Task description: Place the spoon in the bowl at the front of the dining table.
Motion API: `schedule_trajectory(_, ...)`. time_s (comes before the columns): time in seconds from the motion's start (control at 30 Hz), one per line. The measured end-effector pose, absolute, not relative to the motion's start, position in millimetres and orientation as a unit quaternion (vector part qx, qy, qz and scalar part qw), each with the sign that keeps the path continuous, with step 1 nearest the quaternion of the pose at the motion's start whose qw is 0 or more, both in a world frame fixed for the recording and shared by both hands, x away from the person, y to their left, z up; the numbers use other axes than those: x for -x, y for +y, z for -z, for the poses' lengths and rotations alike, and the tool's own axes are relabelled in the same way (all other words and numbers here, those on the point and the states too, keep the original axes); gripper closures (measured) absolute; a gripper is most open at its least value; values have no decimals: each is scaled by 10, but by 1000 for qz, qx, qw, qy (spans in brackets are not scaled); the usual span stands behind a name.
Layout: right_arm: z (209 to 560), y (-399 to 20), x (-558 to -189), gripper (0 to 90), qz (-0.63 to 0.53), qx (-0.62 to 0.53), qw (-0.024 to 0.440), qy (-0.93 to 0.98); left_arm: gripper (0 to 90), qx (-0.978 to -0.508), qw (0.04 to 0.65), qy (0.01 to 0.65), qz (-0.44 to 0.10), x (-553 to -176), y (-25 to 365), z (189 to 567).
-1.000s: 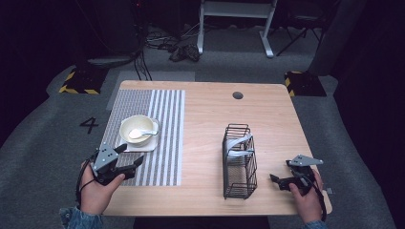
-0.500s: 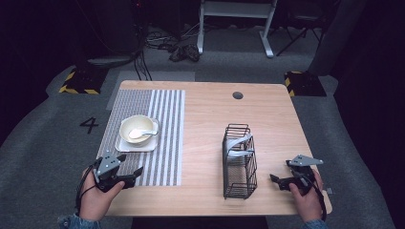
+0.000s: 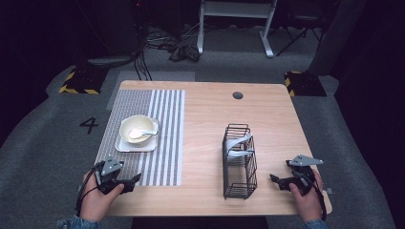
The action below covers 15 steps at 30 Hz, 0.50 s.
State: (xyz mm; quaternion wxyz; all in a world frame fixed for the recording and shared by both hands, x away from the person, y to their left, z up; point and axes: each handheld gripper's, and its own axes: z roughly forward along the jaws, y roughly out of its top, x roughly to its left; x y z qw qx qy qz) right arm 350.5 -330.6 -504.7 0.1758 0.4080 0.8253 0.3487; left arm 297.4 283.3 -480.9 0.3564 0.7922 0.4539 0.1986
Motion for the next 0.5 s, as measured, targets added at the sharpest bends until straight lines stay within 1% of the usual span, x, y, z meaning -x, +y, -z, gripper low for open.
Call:
schedule_trajectory(0.1, 5047, -3306, -3505, 46, -349, -408, 176, 825, 205, -787, 360, 460, -199, -2949, 2857, 4845)
schedule_trajectory(0.5, 5047, -3306, -3505, 47, -349, -408, 176, 825, 201, -790, 347, 469, -191, -2879, 2872, 5020)
